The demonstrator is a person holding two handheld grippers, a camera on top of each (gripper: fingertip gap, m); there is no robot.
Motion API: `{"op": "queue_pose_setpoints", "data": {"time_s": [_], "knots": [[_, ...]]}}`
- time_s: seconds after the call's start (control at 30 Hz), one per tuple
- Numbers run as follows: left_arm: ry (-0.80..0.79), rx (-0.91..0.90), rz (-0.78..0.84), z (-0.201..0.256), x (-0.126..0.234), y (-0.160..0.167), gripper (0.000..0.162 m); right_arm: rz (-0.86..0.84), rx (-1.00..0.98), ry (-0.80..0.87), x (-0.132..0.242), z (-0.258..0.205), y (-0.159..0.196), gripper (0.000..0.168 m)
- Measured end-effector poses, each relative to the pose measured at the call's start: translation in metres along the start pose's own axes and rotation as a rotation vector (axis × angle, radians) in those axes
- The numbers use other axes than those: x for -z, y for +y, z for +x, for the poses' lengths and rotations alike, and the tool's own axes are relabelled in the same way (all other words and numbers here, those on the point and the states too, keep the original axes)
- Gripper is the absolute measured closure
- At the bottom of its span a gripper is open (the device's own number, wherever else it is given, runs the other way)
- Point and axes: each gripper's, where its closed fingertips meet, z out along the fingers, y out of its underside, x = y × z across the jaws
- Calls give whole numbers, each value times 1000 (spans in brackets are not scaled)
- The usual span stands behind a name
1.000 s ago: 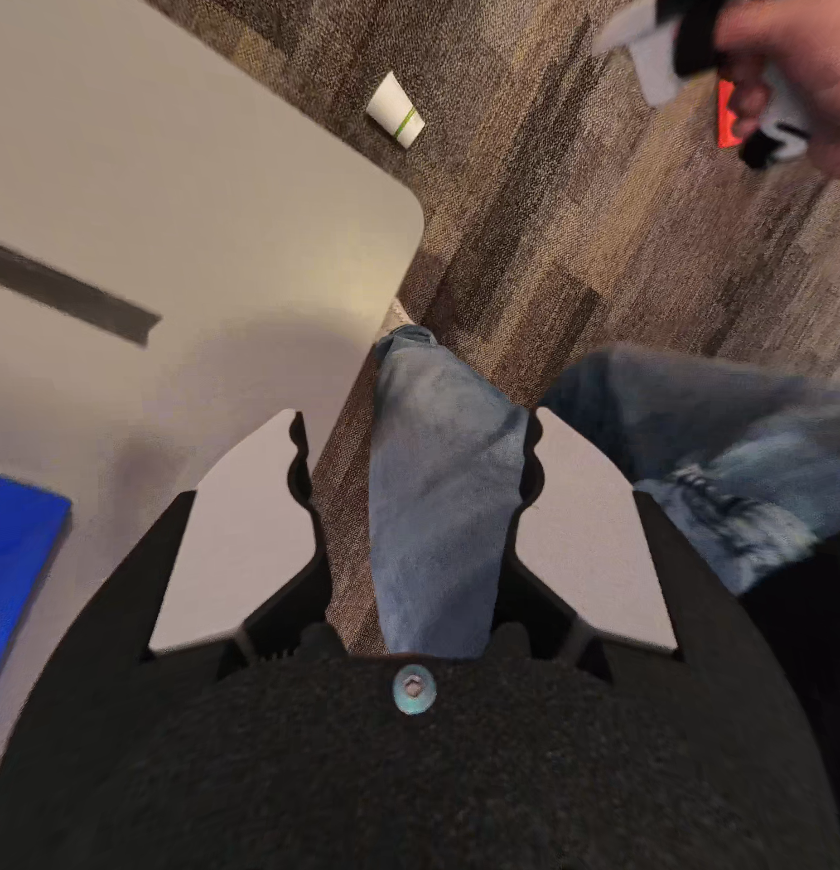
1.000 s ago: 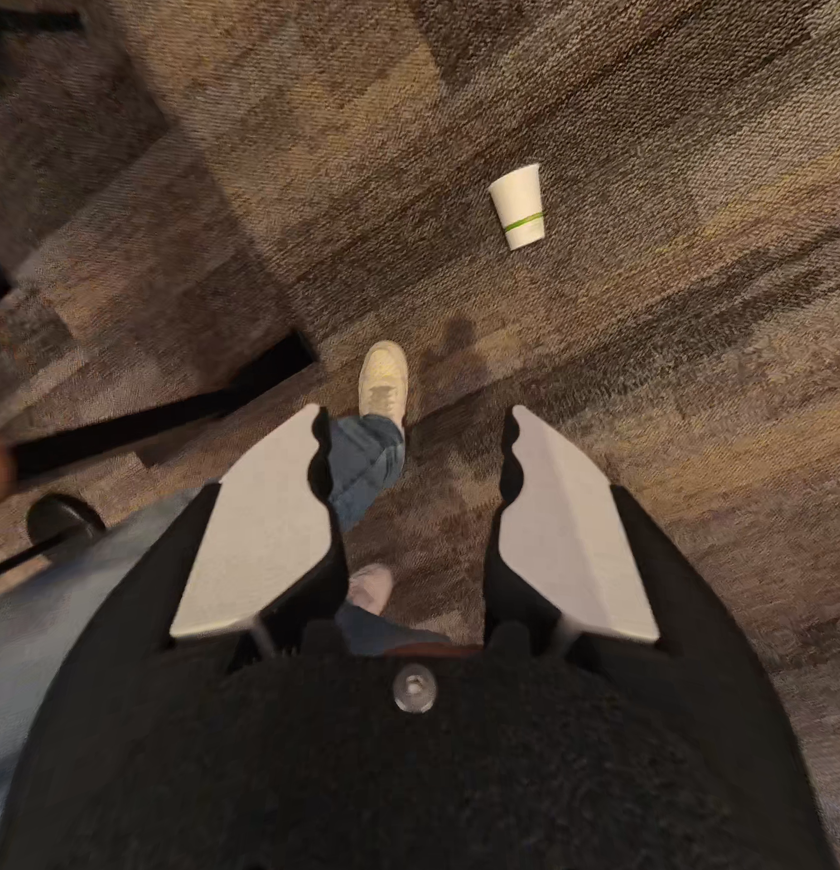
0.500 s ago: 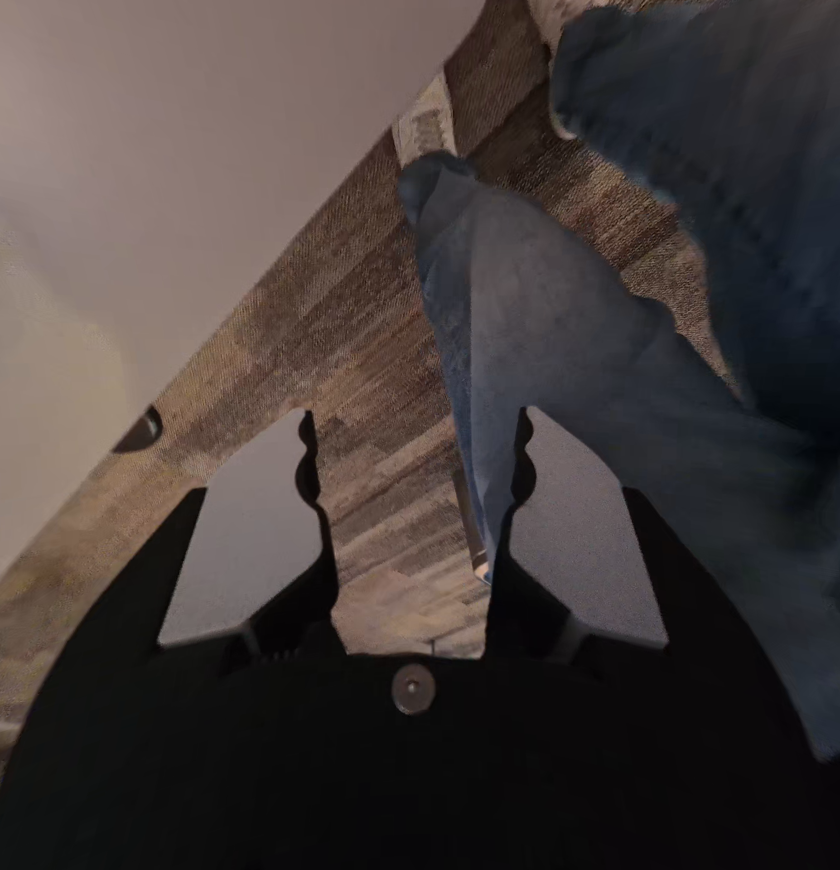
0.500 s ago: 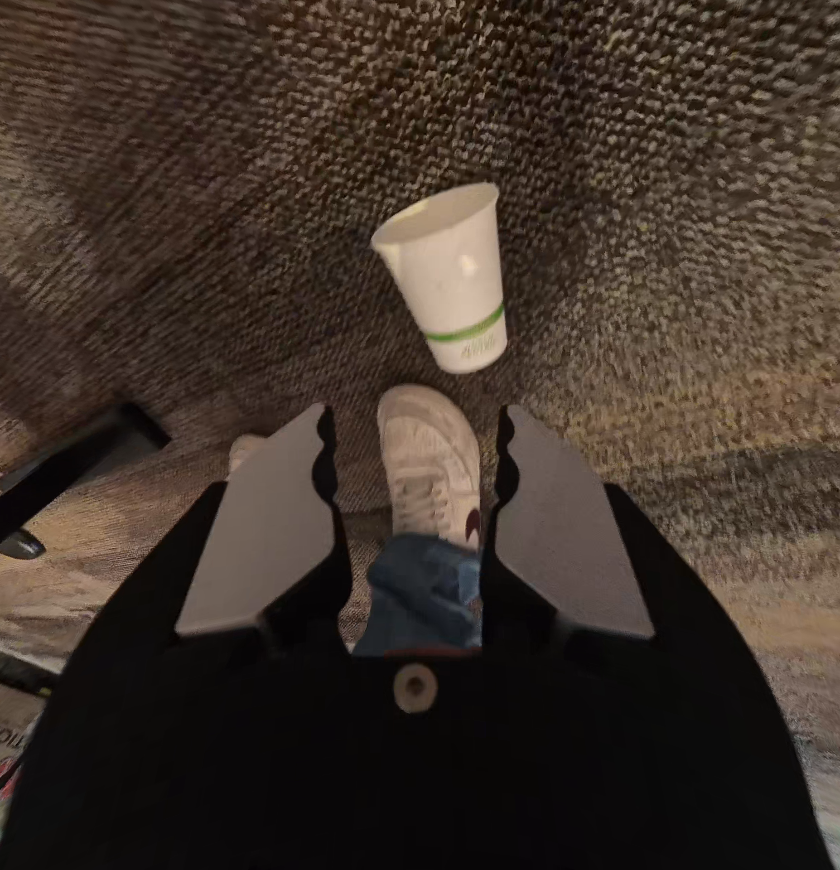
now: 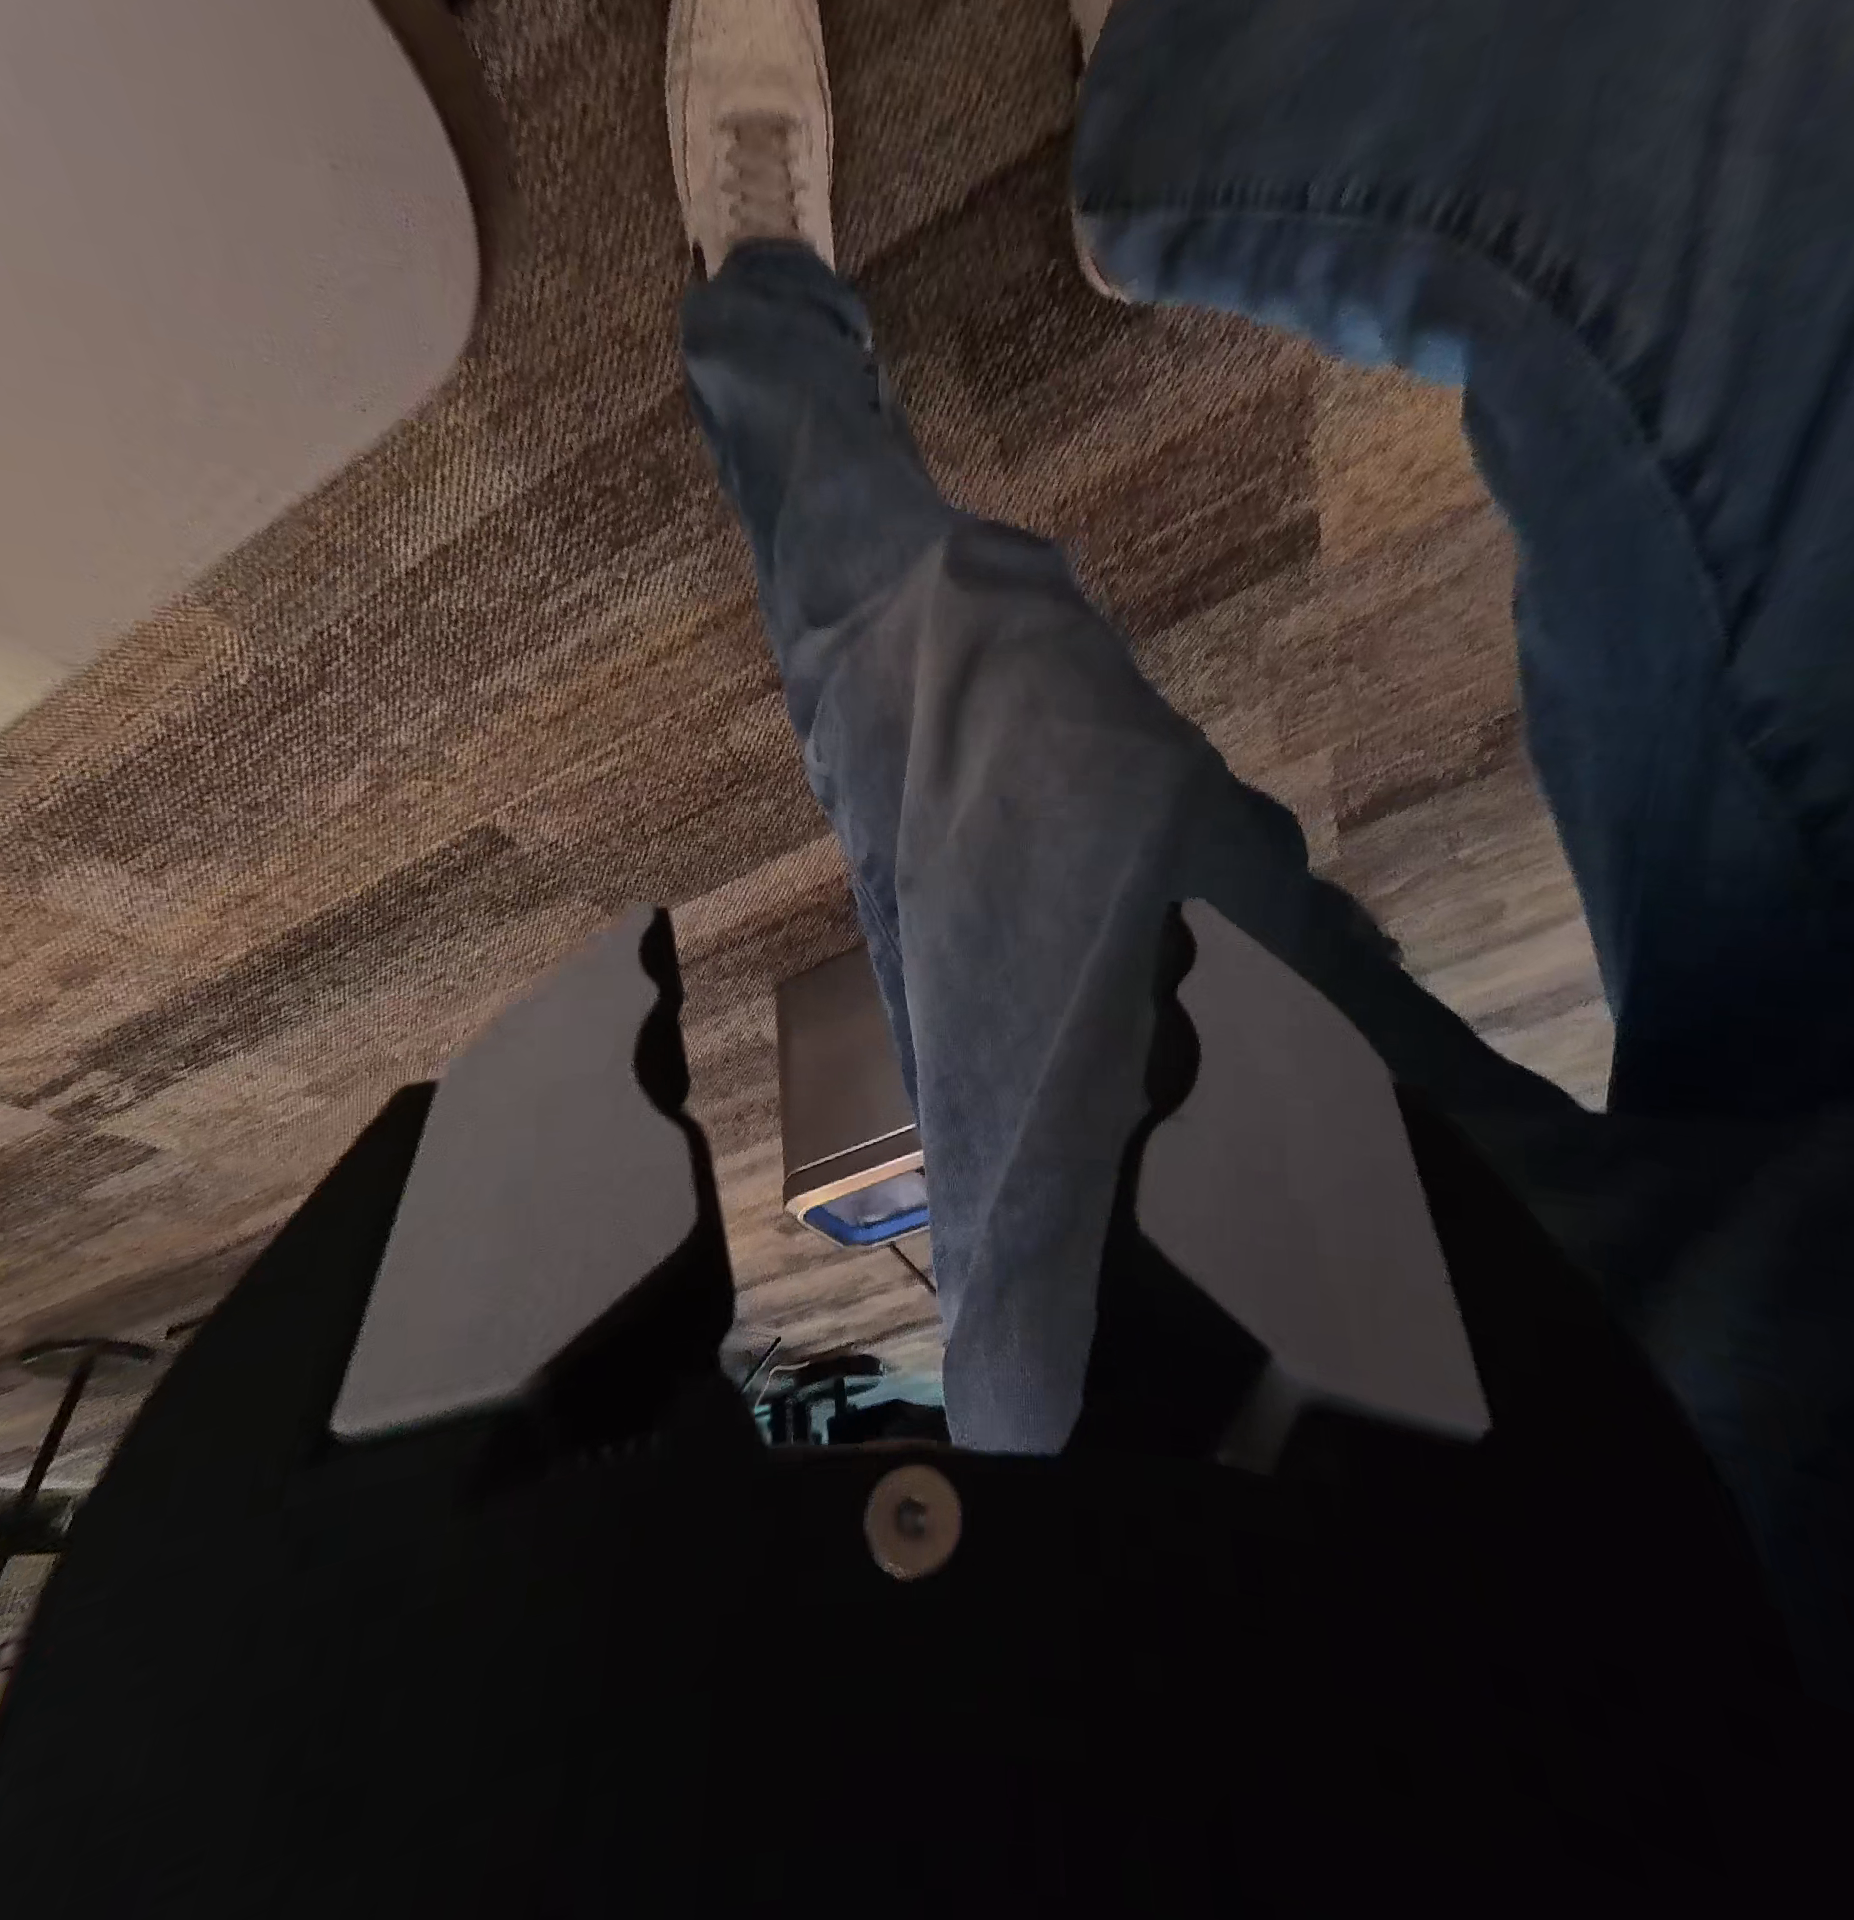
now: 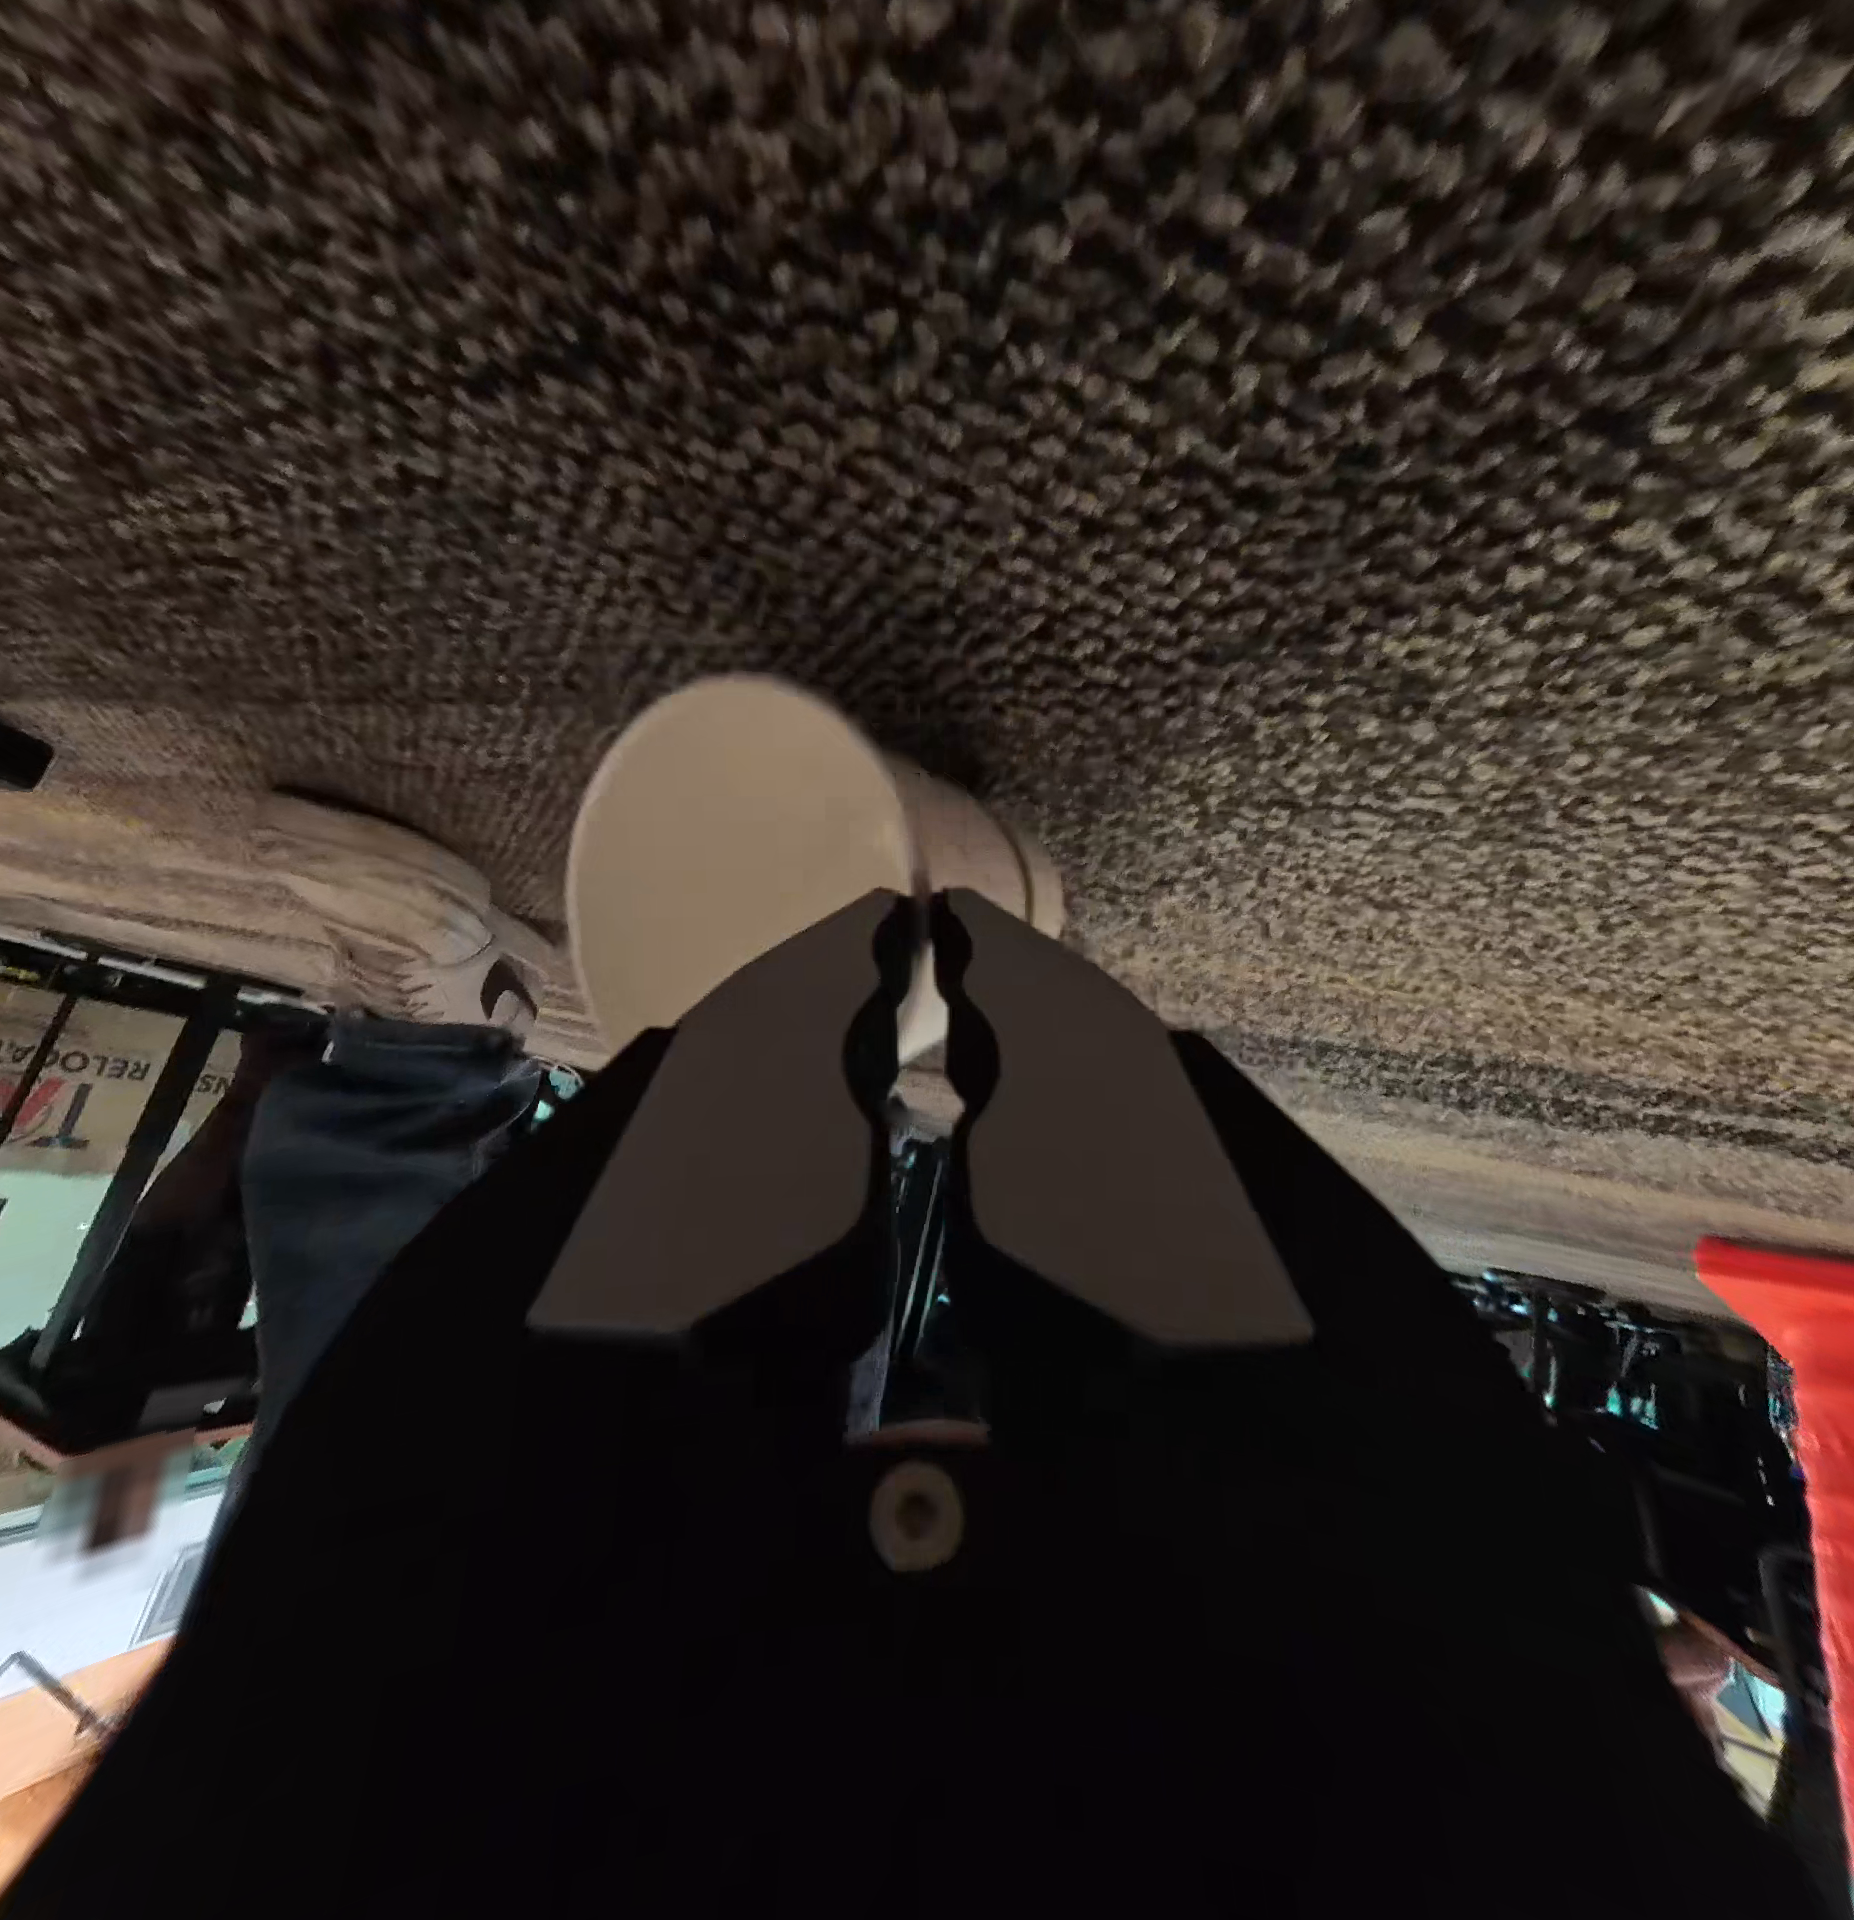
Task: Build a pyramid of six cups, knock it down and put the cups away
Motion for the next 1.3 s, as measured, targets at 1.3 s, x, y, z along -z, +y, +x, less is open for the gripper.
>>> {"op": "queue_pose_setpoints", "data": {"time_s": [1.3], "knots": [[-132, 566, 1041, -290, 189, 333, 78, 867, 878, -157, 429, -845, 659, 166]]}}
